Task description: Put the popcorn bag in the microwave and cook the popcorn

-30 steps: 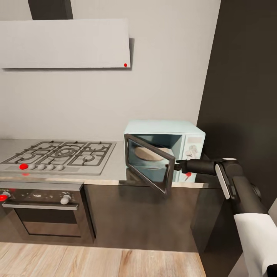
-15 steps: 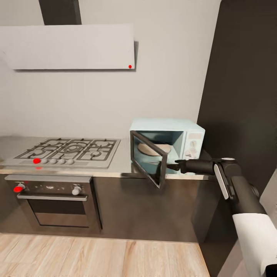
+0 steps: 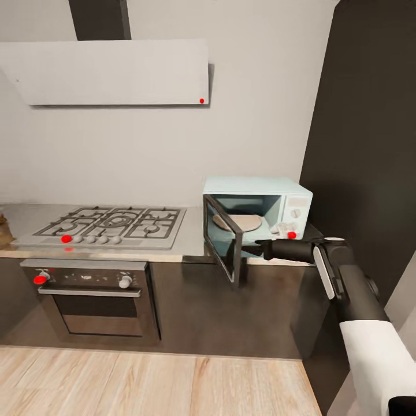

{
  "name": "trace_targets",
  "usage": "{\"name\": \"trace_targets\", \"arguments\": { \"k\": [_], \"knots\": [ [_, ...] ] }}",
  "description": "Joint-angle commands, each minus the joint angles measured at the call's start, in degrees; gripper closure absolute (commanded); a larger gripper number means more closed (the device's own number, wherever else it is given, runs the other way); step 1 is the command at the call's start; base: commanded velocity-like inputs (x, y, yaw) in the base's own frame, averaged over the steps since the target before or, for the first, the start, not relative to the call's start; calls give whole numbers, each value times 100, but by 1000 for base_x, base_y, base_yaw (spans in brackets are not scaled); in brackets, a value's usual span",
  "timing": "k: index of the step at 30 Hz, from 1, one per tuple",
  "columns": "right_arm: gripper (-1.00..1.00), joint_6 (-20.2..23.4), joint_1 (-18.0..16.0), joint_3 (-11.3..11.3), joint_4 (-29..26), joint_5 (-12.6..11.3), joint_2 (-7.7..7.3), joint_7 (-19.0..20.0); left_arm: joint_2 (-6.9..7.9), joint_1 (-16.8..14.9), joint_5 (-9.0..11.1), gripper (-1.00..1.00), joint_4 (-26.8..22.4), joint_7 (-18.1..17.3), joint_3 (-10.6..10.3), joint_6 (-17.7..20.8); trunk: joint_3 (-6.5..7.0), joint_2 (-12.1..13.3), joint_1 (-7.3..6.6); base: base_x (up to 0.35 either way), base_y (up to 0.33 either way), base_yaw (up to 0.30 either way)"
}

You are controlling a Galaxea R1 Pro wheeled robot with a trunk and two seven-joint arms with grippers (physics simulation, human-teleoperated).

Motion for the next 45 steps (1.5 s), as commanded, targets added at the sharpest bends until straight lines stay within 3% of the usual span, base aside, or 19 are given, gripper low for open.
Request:
{"name": "trace_targets", "arguments": {
  "k": [1,20,28,33,35,38,42,45],
  "knots": [
    [-100,44,-5,-11,-2,10,3,28,-4,2,46,-100,-8,-1,13,-5,-5,-3,0,0,253,0],
    [-100,43,-5,-23,-60,18,-43,13,-6,-1,47,-100,-6,-1,13,-6,-5,-3,0,0,290,0],
    [-100,43,-5,-37,-39,10,-76,13,-6,0,47,-100,-8,-1,13,-6,-5,-3,0,0,34,0],
    [-100,51,-5,-221,4,-4,-137,38,-6,0,43,-100,-8,-1,13,-4,-5,-3,0,0,0,0],
    [-100,48,-5,-364,26,-11,-240,39,-6,-1,44,-100,-7,-1,13,-3,-5,-3,0,0,0,0],
    [-100,-80,-5,-563,567,4,-601,-28,-6,3,42,-100,-3,-1,13,-5,-5,-3,0,0,0,0],
    [-100,-483,-5,-658,1251,6,-999,-254,-6,0,46,-100,0,-1,13,-5,-5,-3,0,0,0,0],
    [-100,-611,-5,-687,2106,7,-1414,-298,-6,0,47,-100,1,-1,13,-6,-5,-3,0,0,0,0]
  ]
}}
